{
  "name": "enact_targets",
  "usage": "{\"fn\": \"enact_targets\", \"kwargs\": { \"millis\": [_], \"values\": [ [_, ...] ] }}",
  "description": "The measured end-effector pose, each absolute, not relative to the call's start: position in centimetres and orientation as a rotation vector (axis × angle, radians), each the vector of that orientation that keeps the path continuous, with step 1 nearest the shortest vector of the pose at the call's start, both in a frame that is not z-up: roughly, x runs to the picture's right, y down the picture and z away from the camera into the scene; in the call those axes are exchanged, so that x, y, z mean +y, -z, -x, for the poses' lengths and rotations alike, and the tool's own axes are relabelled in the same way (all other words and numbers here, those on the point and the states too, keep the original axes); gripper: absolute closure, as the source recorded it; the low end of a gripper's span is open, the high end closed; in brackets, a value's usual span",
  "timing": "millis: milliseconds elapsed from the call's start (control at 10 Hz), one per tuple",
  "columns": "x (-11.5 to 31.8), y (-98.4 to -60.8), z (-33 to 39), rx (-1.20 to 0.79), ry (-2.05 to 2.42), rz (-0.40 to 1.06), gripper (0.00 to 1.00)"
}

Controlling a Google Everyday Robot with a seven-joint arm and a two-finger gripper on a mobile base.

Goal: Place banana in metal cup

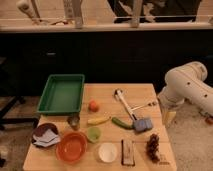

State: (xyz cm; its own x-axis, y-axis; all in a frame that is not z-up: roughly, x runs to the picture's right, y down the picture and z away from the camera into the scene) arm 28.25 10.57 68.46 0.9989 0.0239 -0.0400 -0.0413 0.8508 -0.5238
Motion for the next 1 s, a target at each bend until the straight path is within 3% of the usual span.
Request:
{"fn": "enact_targets", "kwargs": {
  "millis": [1000],
  "values": [
    [12.3,-68.3,-21.7,-0.176,0.138,0.468,0.20]
  ]
}}
